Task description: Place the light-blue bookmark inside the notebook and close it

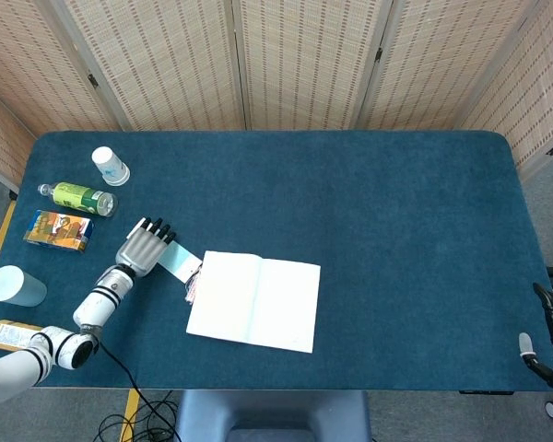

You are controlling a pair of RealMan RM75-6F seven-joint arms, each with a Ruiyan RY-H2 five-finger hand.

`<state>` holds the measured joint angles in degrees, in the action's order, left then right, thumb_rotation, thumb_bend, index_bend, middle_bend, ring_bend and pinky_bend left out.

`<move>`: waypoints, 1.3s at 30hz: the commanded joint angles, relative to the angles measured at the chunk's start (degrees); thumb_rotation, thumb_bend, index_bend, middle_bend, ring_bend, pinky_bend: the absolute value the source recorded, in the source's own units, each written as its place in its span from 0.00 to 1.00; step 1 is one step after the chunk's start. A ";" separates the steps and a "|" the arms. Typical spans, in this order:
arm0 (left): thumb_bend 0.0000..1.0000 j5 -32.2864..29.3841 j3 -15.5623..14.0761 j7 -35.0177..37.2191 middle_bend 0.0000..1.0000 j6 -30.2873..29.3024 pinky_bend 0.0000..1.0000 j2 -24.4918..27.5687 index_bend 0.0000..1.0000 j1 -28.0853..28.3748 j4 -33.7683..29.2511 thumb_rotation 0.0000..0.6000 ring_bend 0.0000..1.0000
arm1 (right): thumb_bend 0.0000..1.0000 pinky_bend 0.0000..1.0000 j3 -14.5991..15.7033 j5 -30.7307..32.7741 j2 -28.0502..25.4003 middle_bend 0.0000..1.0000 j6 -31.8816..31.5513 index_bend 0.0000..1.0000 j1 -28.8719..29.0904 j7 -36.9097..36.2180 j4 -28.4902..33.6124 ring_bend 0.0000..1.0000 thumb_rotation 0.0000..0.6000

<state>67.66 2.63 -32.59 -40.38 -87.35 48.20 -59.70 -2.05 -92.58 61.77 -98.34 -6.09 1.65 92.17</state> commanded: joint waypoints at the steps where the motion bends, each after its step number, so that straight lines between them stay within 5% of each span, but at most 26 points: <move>1: 0.30 -0.65 0.14 -0.61 0.13 0.38 0.16 -0.20 0.18 0.31 0.08 1.00 0.08 | 0.39 0.16 -0.04 0.00 -0.03 0.19 0.01 0.03 0.01 0.07 0.05 0.15 1.00; 39: 0.30 -1.73 -0.34 -1.22 0.13 0.61 0.16 -3.73 0.27 1.55 3.07 1.00 0.08 | 0.39 0.16 -0.24 0.85 0.01 0.19 0.68 0.03 -0.06 0.03 -0.08 0.15 1.00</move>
<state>65.66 2.34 -34.06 -39.54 -90.97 49.82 -56.73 -2.29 -91.73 61.78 -97.67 -6.15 1.67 92.08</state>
